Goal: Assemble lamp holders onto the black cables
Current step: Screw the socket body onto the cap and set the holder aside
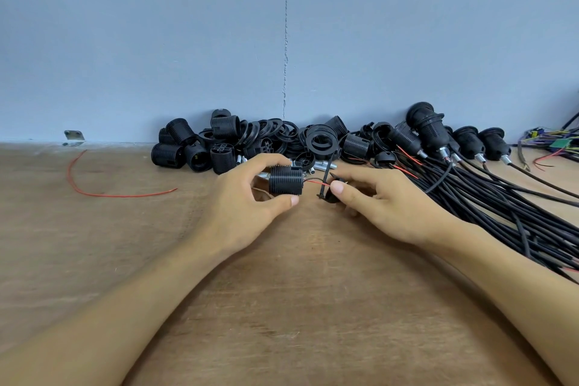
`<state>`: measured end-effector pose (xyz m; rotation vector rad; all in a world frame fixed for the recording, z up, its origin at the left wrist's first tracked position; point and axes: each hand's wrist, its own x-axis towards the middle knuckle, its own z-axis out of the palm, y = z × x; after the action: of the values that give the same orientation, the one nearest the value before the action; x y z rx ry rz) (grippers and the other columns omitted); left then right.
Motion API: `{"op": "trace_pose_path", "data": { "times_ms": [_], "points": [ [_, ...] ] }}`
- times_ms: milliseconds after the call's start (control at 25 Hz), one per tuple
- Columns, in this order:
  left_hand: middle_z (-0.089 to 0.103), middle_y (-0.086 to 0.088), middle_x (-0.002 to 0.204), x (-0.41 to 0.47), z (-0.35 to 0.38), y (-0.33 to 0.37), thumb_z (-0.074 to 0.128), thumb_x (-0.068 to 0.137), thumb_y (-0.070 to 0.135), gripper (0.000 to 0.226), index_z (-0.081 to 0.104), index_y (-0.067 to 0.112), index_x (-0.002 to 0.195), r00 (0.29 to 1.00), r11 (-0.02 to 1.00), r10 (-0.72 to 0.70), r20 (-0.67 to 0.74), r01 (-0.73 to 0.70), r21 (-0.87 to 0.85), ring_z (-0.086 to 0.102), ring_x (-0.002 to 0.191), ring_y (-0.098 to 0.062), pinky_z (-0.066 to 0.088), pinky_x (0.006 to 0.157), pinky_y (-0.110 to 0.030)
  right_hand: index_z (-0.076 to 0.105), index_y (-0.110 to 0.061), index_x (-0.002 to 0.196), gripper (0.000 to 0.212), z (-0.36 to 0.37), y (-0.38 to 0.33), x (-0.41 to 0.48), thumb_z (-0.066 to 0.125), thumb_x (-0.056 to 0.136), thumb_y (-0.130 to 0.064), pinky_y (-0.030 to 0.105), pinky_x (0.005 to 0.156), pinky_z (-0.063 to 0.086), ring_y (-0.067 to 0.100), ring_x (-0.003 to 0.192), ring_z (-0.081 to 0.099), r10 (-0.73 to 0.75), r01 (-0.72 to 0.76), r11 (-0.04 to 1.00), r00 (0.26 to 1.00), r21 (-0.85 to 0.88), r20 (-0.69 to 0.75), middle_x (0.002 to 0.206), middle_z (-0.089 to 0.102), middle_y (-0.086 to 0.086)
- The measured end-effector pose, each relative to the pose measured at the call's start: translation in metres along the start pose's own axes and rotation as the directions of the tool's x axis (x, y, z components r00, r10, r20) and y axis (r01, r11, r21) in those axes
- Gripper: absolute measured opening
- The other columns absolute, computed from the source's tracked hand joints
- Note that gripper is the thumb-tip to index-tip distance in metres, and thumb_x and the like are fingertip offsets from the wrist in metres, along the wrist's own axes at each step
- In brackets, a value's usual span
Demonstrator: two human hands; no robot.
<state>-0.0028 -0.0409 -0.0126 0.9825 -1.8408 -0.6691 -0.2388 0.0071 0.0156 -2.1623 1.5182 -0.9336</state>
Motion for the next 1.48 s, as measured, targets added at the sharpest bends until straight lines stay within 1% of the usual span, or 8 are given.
{"op": "trace_pose_path", "data": {
  "times_ms": [280, 400, 560, 800, 1120, 1200, 1320, 1480],
  "points": [
    [0.068, 0.024, 0.112, -0.004, 0.006, 0.006, 0.073, 0.070, 0.054, 0.048, 0.063, 0.055, 0.117, 0.995, 0.996, 0.083, 0.058, -0.085, 0.037, 0.069, 0.094, -0.009, 0.059, 0.082, -0.040, 0.064, -0.031, 0.123, 0.030, 0.004, -0.005, 0.000, 0.048, 0.101, -0.043, 0.038, 0.073, 0.052, 0.011, 0.089, 0.062, -0.159, 0.158, 0.976, 0.987, -0.147, 0.004, 0.103, 0.068, -0.008],
    [0.073, 0.018, 0.108, -0.003, 0.005, 0.002, 0.073, 0.067, 0.060, 0.060, 0.062, 0.048, 0.125, 0.997, 1.000, -0.005, 0.077, 0.003, 0.017, 0.070, 0.090, -0.007, 0.059, 0.086, -0.038, 0.060, -0.023, 0.130, 0.037, 0.006, -0.003, 0.000, 0.050, 0.101, -0.043, 0.038, 0.086, 0.049, 0.016, 0.102, 0.060, -0.196, 0.194, 0.960, 0.981, -0.202, 0.012, 0.112, 0.067, -0.002],
    [0.074, 0.015, 0.105, -0.003, 0.007, 0.003, 0.076, 0.065, 0.056, 0.058, 0.064, 0.042, 0.119, 0.996, 0.998, -0.043, 0.080, 0.046, -0.039, 0.069, 0.086, -0.013, 0.059, 0.083, -0.040, 0.055, -0.020, 0.138, 0.049, 0.009, -0.003, -0.001, 0.054, 0.094, -0.041, 0.025, 0.097, 0.039, 0.013, 0.113, 0.053, -0.218, 0.218, 0.922, 0.975, -0.321, 0.036, 0.126, 0.063, -0.001],
    [0.073, 0.017, 0.110, -0.003, 0.005, 0.005, 0.073, 0.067, 0.057, 0.057, 0.063, 0.041, 0.121, 0.994, 0.998, -0.038, 0.107, 0.044, -0.048, 0.070, 0.096, -0.011, 0.058, 0.088, -0.042, 0.057, -0.026, 0.132, 0.040, 0.007, -0.005, 0.003, 0.052, 0.096, -0.043, 0.040, 0.095, 0.045, 0.017, 0.111, 0.057, -0.247, 0.268, 0.902, 0.963, -0.338, 0.104, 0.115, 0.064, -0.008],
    [0.074, 0.017, 0.103, -0.004, 0.008, 0.006, 0.067, 0.070, 0.061, 0.057, 0.061, 0.042, 0.124, 0.988, 0.999, -0.031, 0.154, 0.032, -0.003, 0.070, 0.091, -0.015, 0.056, 0.090, -0.048, 0.063, -0.018, 0.118, 0.036, 0.010, -0.007, 0.003, 0.051, 0.098, -0.046, 0.042, 0.088, 0.046, 0.018, 0.102, 0.058, -0.262, 0.278, 0.901, 0.961, -0.334, 0.092, 0.105, 0.065, -0.005],
    [0.073, 0.021, 0.097, -0.005, 0.014, 0.009, 0.065, 0.070, 0.067, 0.060, 0.060, 0.041, 0.124, 0.989, 0.997, -0.072, 0.133, 0.074, -0.010, 0.070, 0.090, -0.010, 0.056, 0.090, -0.042, 0.063, -0.017, 0.114, 0.033, 0.014, -0.009, 0.002, 0.053, 0.098, -0.044, 0.042, 0.086, 0.045, 0.020, 0.098, 0.057, -0.255, 0.264, 0.904, 0.964, -0.336, 0.071, 0.101, 0.064, -0.003],
    [0.067, 0.030, 0.091, -0.005, 0.023, 0.014, 0.069, 0.068, 0.068, 0.048, 0.060, 0.039, 0.106, 0.996, 0.996, -0.080, 0.043, 0.078, 0.051, 0.063, 0.083, 0.006, 0.048, 0.075, -0.014, 0.061, -0.019, 0.114, 0.023, 0.024, -0.012, -0.002, 0.059, 0.097, -0.035, 0.042, 0.082, 0.046, 0.018, 0.093, 0.056, -0.231, 0.224, 0.927, 0.973, -0.301, 0.013, 0.096, 0.062, -0.007],
    [0.060, 0.034, 0.095, -0.003, 0.025, 0.017, 0.084, 0.071, 0.054, 0.043, 0.059, 0.036, 0.102, 0.996, 0.992, -0.088, 0.006, 0.087, 0.092, 0.058, 0.083, 0.009, 0.041, 0.069, -0.007, 0.057, -0.021, 0.111, 0.019, 0.029, -0.015, -0.002, 0.059, 0.097, -0.035, 0.044, 0.078, 0.046, 0.017, 0.088, 0.054, -0.205, 0.199, 0.930, 0.979, -0.308, 0.011, 0.091, 0.058, -0.011]
  ]
}}
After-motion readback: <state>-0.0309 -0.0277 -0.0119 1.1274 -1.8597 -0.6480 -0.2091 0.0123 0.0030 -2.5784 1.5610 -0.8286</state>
